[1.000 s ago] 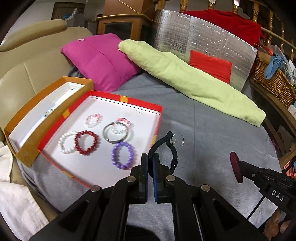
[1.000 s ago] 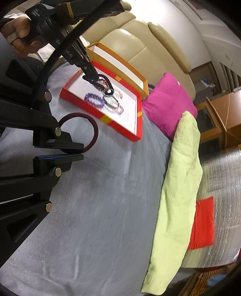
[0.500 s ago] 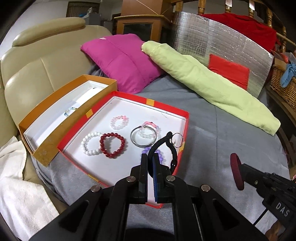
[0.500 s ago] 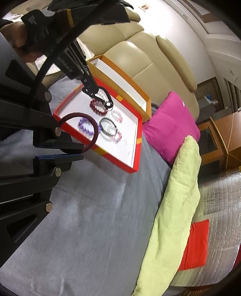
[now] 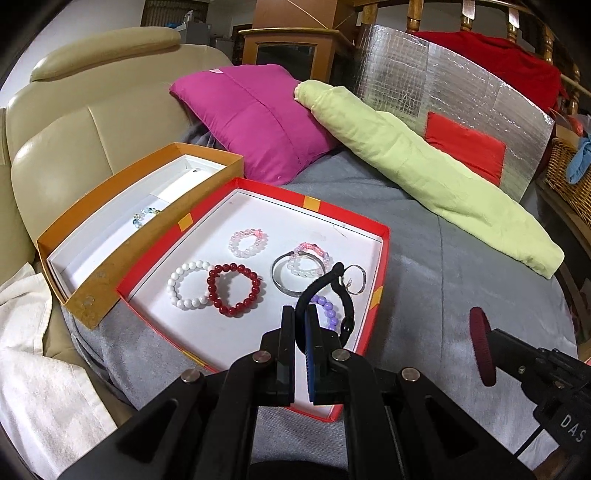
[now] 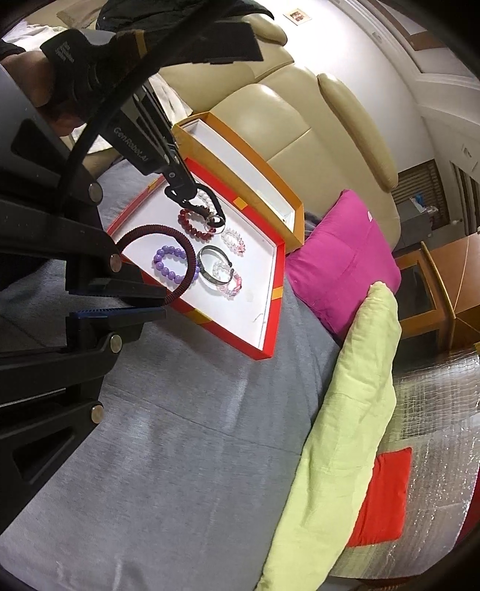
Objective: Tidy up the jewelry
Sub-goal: 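Lower both items into the tray and open both tools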
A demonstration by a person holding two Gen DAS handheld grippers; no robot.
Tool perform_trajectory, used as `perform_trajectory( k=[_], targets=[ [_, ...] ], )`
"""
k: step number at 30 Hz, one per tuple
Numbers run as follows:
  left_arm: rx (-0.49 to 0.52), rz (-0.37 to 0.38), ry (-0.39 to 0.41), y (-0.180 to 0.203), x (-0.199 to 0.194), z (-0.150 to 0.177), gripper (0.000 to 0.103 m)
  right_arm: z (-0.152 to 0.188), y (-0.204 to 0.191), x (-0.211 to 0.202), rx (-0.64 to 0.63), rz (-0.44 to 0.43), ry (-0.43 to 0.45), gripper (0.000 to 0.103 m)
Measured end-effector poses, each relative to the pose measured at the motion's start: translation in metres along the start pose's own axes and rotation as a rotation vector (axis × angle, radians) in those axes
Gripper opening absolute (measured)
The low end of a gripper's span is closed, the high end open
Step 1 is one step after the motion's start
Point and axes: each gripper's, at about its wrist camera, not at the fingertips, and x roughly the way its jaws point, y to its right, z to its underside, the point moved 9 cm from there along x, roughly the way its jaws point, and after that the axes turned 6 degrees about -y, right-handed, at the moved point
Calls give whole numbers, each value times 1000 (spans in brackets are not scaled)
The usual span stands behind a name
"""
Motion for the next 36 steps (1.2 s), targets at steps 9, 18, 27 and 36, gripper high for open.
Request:
perform_trajectory(
  k=[9,18,27,36],
  targets=[
    [-6,-19,4,-11,-1,-7,5,-8,-10,-2,-21,0,6,5],
    [-12,-43,-20,-24,8,-7,5,-19,-11,-1,-21,1,10,5],
    [-25,-49,-32,-44,19,-19,5,-41,-20,13,-28,7,2,5],
    [-16,-39,-47,-54,37,-38,5,-61,-33,55,-51,40,-56,5]
  ],
)
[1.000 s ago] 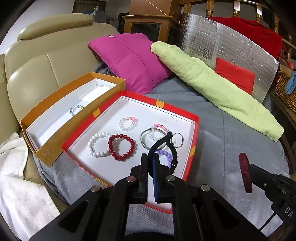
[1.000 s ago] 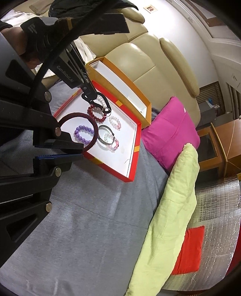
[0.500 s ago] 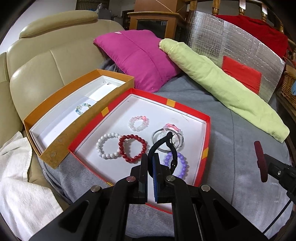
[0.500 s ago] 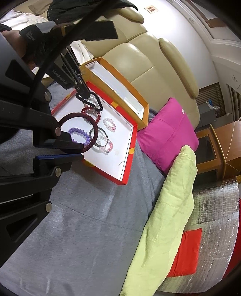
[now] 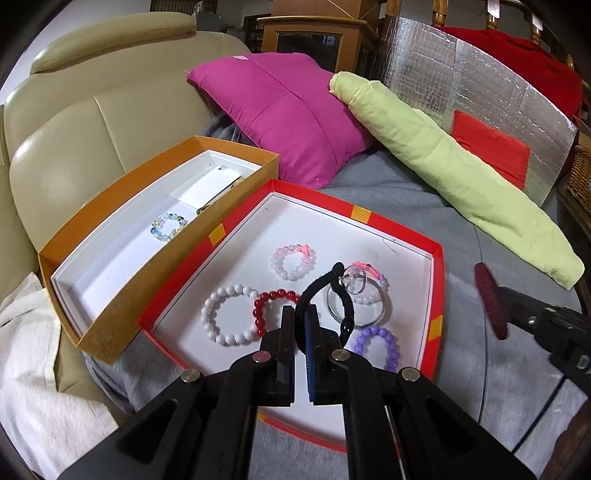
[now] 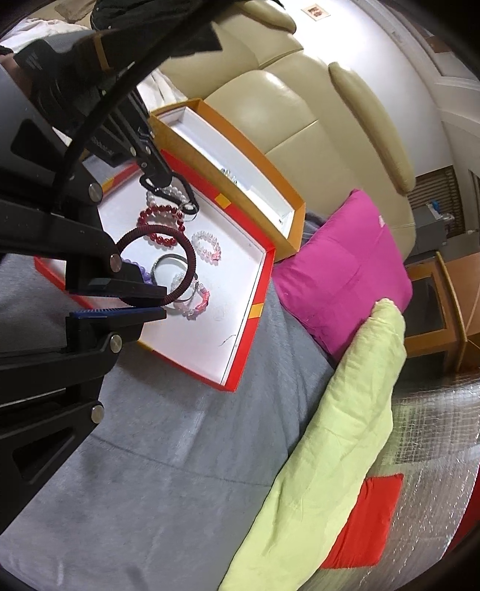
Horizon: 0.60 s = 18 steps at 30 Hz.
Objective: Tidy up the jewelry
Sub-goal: 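Lower both items into the tray and open both tools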
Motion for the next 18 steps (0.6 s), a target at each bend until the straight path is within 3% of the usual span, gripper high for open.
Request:
perform_trajectory(
  k=[18],
  targets=[
    [-12,3,-57,-16,54,-30,5,-34,13,87,-10,92,-117,5]
  ],
)
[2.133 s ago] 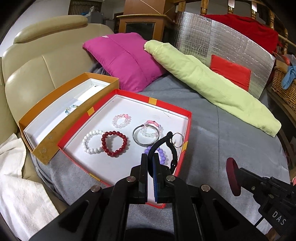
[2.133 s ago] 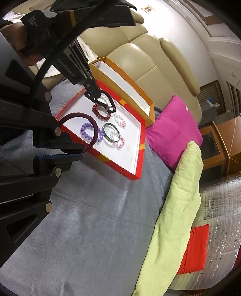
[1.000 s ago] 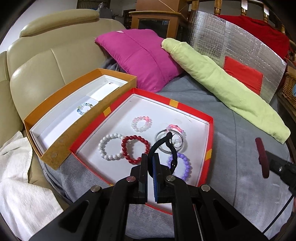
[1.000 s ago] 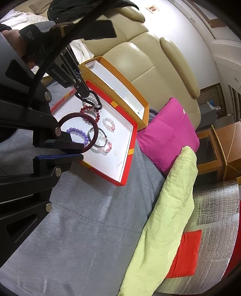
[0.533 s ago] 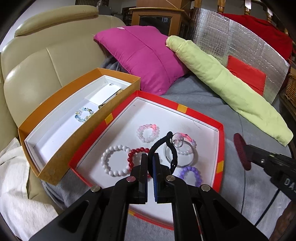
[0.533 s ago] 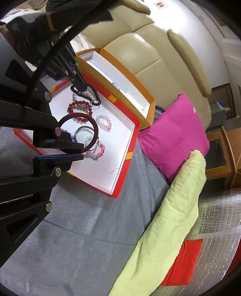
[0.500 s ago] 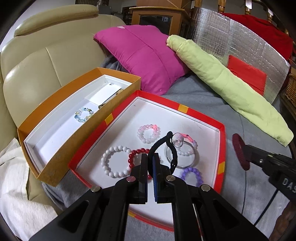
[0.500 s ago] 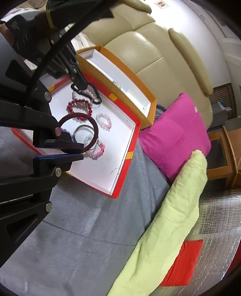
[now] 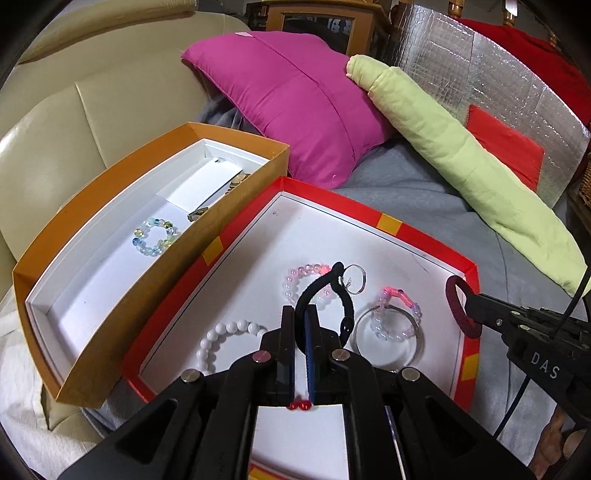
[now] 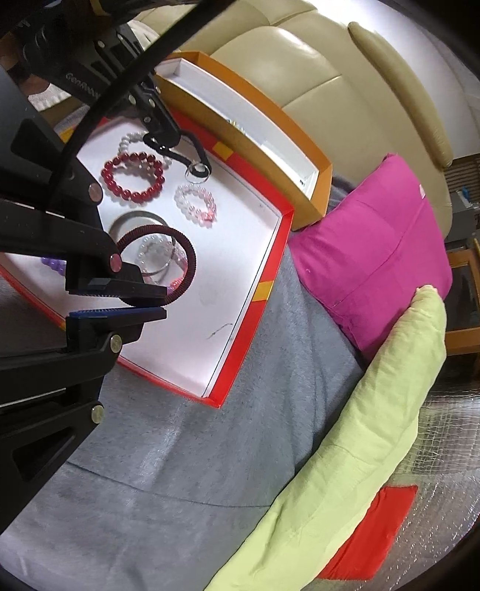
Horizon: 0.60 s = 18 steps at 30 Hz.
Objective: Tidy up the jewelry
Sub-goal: 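Lower both items into the tray and open both tools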
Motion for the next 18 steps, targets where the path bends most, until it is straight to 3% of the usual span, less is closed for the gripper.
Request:
perform_trajectory(
  k=[18],
  targets=[
    [-21,-34,-64,-9,40,-12,5,-27,11,51,10,33,-63,7]
  ],
)
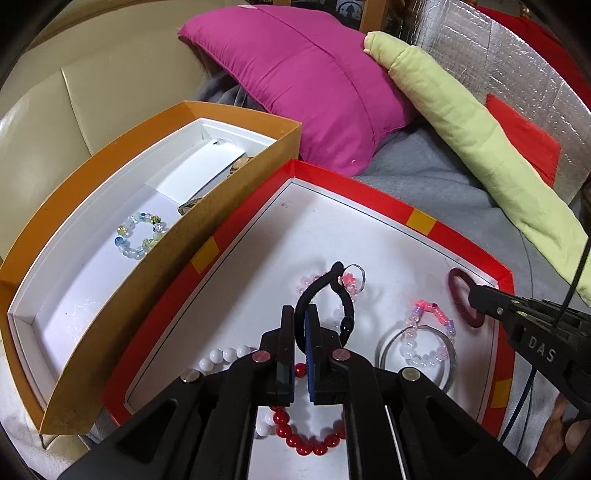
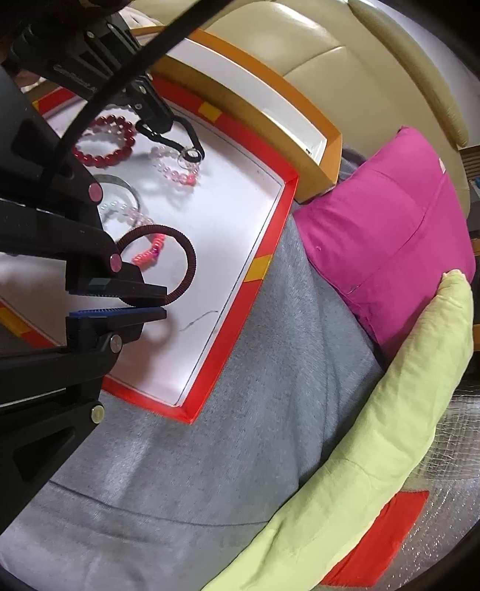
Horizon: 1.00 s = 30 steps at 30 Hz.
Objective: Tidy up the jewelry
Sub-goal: 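Lower both items into the tray and open both tools, then withdraw both tools away from the tray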
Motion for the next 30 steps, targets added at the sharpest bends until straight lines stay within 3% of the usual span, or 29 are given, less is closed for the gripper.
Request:
perform_trajectory(
  k=[4,5,6,7,8,9,13,18,26,30],
  targets=[
    [-2,-15,7,-1,-6,0,9,-4,2,7,15,-25,-12,7],
    [1,-21,10,-1,-8,0,18,-5,3,5,15,-29,-5,14],
    [0,-28,16,-1,-11,0,33,-5,4,2,17,-30,3,26],
    [-2,-33,24,-1,-14,0,41,-5,5,-2,20,-34,13,34],
    [-7,-42,35,-2,-18,0,56,-5,7,-6,27,-38,26,59],
    [-11,-54,53,-3,-24,0,58,-5,8,-11,31,-40,41,73],
    [6,-74,85,-2,-44,5,61,-2,10,-35,26,-52,91,73],
    [8,-136,137,-6,-75,26,71,26,17,-63,-14,-48,129,74],
    [-30,-174,140,-6,-106,68,71,92,15,-122,-140,4,233,102],
    [-62,-169,132,-4,-120,86,84,116,11,-150,-154,-17,275,103]
  ],
)
